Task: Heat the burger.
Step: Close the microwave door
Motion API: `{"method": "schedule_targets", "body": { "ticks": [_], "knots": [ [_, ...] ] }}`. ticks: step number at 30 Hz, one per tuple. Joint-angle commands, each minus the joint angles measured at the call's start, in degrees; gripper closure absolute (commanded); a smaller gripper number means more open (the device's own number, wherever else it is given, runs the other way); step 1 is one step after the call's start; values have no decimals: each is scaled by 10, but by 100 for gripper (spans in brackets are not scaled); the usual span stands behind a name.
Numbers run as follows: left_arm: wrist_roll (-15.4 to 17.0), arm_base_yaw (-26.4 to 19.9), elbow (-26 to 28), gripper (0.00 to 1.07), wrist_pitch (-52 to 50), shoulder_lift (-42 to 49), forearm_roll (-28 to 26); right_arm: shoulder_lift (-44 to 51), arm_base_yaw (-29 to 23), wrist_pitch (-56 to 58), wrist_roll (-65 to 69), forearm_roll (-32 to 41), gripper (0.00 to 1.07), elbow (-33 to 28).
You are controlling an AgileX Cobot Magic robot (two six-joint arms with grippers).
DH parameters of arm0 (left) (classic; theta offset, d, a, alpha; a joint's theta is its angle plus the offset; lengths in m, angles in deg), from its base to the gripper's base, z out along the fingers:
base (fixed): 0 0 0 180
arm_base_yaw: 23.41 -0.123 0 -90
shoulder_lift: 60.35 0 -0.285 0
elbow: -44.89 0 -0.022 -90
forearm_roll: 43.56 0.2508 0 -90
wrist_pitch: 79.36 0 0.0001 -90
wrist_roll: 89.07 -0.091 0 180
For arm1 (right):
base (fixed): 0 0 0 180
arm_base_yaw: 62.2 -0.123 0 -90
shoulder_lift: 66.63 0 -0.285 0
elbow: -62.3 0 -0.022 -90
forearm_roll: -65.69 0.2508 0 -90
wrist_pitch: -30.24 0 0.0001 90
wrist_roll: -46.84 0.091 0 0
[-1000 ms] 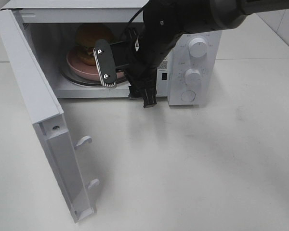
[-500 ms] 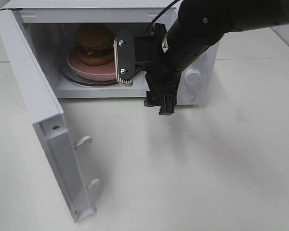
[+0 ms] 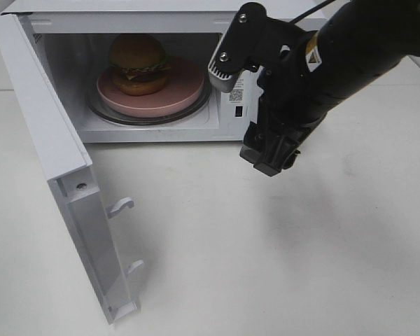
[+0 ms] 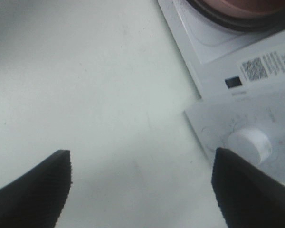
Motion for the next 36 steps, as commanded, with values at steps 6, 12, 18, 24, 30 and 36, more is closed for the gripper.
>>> {"method": "schedule_targets", "body": {
  "ticks": [6, 12, 18, 24, 30, 36],
  "knots": [
    [1, -1, -1, 106, -4, 15, 0, 83, 1, 87, 144, -3, 31, -52],
    [1, -1, -1, 106, -4, 15, 0, 129, 1, 158, 180, -1, 31, -61],
    [1, -1, -1, 106, -4, 15, 0, 179, 1, 226, 193, 5, 31, -61],
    [1, -1, -1, 106, -4, 15, 0, 245, 1, 284, 205, 27, 31, -61],
    [1, -1, -1, 106, -4, 15, 0, 276, 1, 312, 210, 28, 31, -61],
    [1, -1, -1, 106, -4, 15, 0, 330, 3, 321, 212, 28, 31, -94]
  ]
}}
